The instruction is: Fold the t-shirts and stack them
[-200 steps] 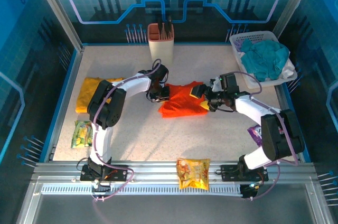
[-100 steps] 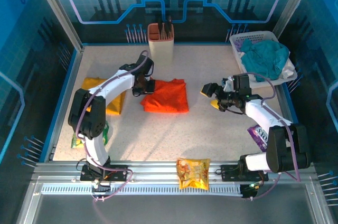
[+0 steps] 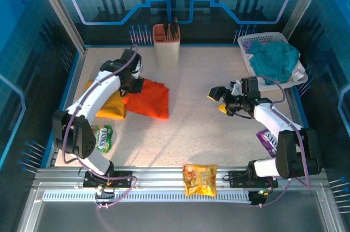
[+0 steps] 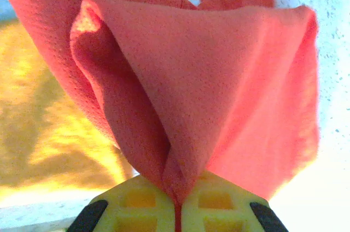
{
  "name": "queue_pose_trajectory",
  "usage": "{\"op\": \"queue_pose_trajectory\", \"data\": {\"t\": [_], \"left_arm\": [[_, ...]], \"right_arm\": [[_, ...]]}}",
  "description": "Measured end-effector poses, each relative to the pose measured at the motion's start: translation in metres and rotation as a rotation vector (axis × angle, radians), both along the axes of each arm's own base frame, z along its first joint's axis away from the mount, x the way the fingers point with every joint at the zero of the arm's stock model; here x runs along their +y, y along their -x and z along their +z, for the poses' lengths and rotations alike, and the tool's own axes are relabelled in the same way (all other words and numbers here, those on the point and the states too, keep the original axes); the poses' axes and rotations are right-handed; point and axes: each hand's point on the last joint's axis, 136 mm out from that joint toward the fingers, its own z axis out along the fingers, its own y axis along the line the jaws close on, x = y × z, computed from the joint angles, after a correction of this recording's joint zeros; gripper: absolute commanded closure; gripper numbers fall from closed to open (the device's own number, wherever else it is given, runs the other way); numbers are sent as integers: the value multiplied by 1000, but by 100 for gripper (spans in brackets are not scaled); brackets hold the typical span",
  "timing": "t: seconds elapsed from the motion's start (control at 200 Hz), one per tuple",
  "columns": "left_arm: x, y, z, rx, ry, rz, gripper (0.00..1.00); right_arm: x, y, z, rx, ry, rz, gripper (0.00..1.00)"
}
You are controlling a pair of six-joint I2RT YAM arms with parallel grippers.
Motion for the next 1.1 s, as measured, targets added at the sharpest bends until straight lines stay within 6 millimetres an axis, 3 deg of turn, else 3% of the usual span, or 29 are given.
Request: {"op": "queue_pose_trajectory", "data": {"t": [0.165,0.38,0.555,0.886,1.101], "left_arm": [[31,-1,36,-66,-62,17,100],[62,2,51,-60,-135,28,100],[69,6,62,-54,-158,19,100],[84,20,59,6,-190,46,100],[88,20,68,-5,-202,58,100]], "right_arm": [[1,1,-3,14,-6,6,3],[2,1,-4,17,-6,7,3],[7,3,-4,24,-2,22,4],[17,3,5,17,3,48,3],[20,5,4,25,15,53,4]]}}
